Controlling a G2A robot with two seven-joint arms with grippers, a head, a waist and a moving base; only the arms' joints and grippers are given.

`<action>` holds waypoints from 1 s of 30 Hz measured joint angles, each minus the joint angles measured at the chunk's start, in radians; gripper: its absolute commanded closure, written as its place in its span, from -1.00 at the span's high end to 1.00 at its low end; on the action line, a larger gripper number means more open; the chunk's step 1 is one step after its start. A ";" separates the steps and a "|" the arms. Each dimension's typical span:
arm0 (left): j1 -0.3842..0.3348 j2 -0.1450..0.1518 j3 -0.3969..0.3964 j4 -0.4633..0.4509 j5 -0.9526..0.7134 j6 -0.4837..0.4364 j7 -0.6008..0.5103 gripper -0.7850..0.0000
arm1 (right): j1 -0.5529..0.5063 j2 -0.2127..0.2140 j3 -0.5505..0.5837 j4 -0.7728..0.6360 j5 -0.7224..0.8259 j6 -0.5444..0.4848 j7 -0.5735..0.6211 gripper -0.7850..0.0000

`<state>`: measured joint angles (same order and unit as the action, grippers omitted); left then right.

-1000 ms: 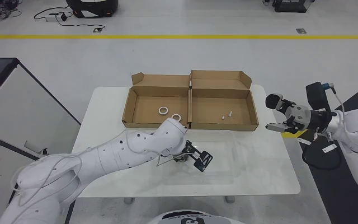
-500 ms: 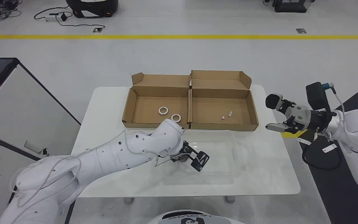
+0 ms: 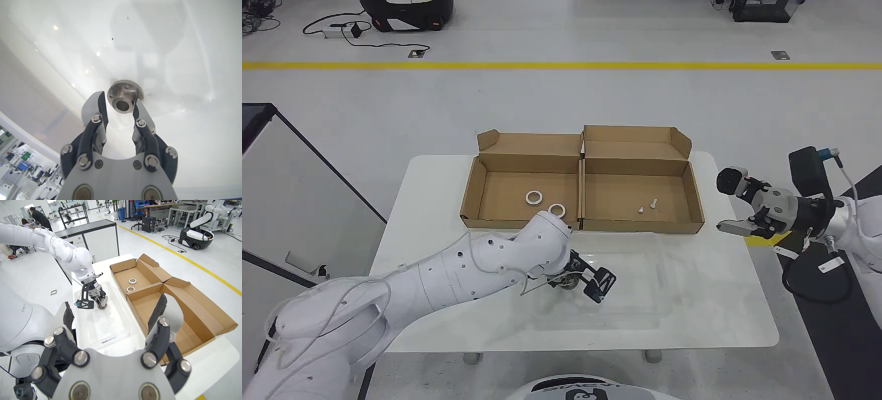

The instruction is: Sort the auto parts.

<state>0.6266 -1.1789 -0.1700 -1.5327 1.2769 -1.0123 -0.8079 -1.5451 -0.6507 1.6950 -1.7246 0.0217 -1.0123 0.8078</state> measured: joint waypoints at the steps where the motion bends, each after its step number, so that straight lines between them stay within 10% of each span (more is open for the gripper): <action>1: 0.002 -0.002 0.000 0.003 0.001 0.000 0.000 -0.17 | 0.000 0.000 0.000 0.000 0.000 0.000 0.000 1.00; 7: 0.004 -0.006 0.000 0.010 -0.001 0.000 0.000 -0.29 | 0.000 0.000 0.000 0.000 0.000 0.000 0.000 1.00; 13: 0.004 -0.008 0.000 0.015 -0.004 0.000 0.000 -1.00 | 0.000 0.000 0.000 0.000 0.000 0.000 0.000 1.00; 30: -0.035 0.003 0.000 -0.050 -0.036 0.000 0.000 -1.00 | 0.000 0.000 0.000 0.000 0.000 0.000 0.000 1.00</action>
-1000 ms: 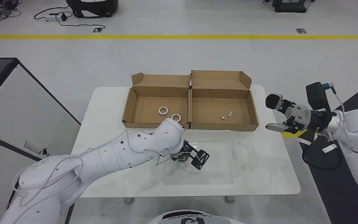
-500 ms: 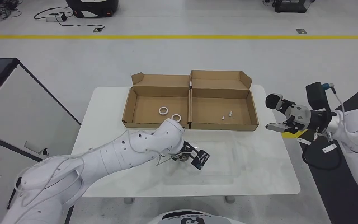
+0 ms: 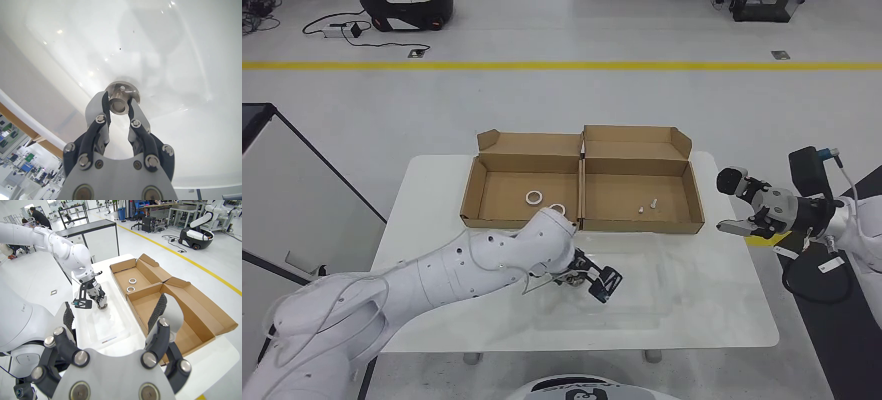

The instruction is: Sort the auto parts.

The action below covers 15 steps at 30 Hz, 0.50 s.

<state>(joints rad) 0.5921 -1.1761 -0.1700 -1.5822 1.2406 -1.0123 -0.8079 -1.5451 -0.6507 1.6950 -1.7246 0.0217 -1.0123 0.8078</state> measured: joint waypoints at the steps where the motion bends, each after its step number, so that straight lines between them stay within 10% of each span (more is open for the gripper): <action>1: -0.003 0.002 0.000 -0.007 -0.010 0.000 0.000 -1.00 | 0.000 0.000 0.000 0.000 0.000 0.000 0.000 1.00; 15: 0.017 0.051 -0.124 -0.071 -0.080 0.096 0.163 -1.00 | 0.000 0.000 0.000 0.000 0.000 0.000 0.000 1.00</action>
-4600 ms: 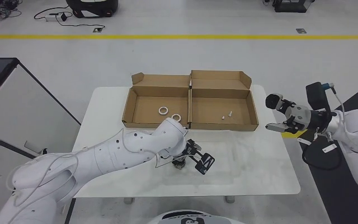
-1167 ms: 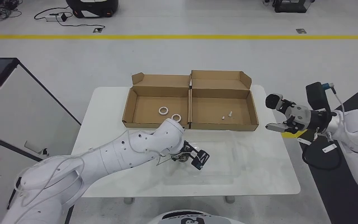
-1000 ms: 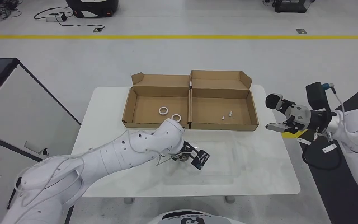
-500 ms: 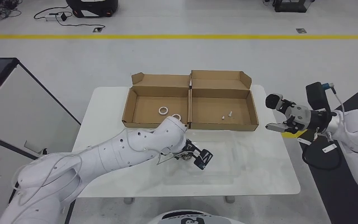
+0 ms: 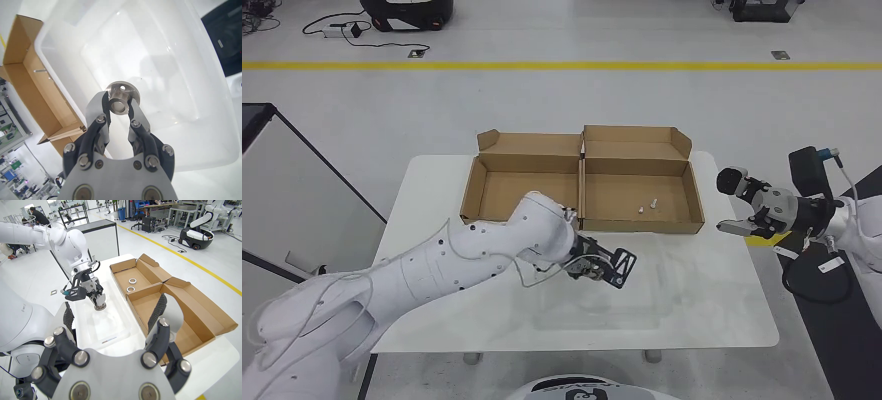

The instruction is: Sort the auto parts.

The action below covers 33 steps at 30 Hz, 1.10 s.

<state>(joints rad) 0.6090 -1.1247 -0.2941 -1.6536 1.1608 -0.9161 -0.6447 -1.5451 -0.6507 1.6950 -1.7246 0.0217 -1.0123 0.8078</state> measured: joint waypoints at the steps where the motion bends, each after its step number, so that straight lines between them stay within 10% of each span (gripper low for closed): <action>1: 0.011 0.008 -0.018 -0.004 0.008 0.009 0.031 -1.00 | 0.000 0.000 0.000 0.000 0.000 0.000 0.000 1.00; 16: 0.158 0.093 -0.197 -0.048 0.118 0.018 0.331 -1.00 | 0.000 0.000 0.000 0.000 0.000 0.000 0.000 1.00; 33: 0.183 0.100 -0.223 -0.043 0.110 0.019 0.375 -1.00 | 0.000 0.000 0.000 0.000 0.000 0.000 0.000 1.00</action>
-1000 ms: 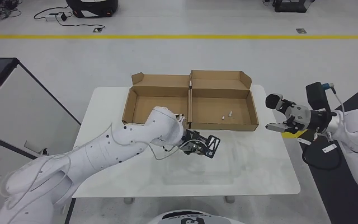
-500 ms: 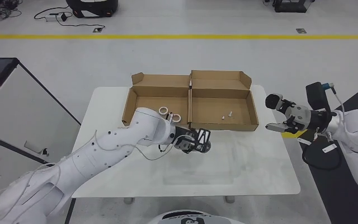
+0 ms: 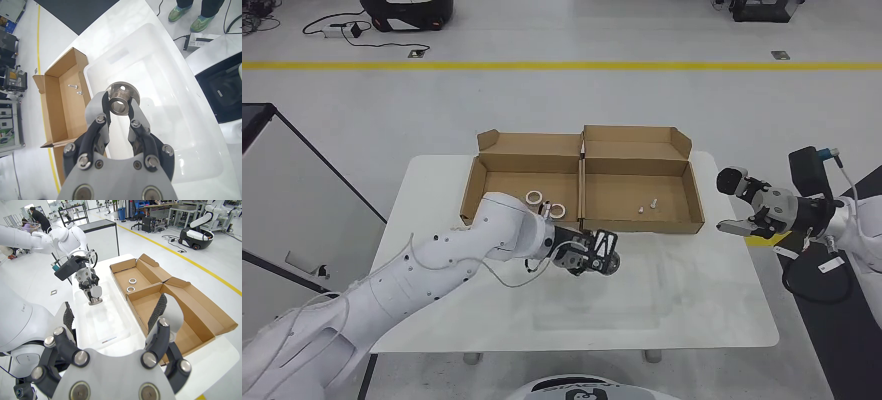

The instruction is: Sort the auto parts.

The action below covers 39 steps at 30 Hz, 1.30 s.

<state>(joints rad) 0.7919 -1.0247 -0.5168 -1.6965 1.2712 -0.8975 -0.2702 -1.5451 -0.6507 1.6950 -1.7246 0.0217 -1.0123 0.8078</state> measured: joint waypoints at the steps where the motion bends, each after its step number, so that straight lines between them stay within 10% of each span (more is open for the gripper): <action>1: 0.008 0.004 -0.013 0.011 -0.002 0.005 0.008 -1.00 | 0.000 0.000 0.000 0.000 0.000 0.000 0.000 1.00; 22: 0.180 0.068 -0.233 0.115 -0.097 -0.115 0.411 -1.00 | 0.000 0.000 0.000 0.000 0.000 0.000 0.000 1.00; 39: 0.190 0.090 -0.169 0.176 -0.146 -0.115 0.894 -1.00 | 0.000 0.000 0.000 0.000 0.000 0.000 0.000 1.00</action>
<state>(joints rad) 0.9816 -0.9342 -0.6856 -1.5205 1.1253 -1.0123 0.6239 -1.5451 -0.6507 1.6950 -1.7246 0.0217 -1.0123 0.8078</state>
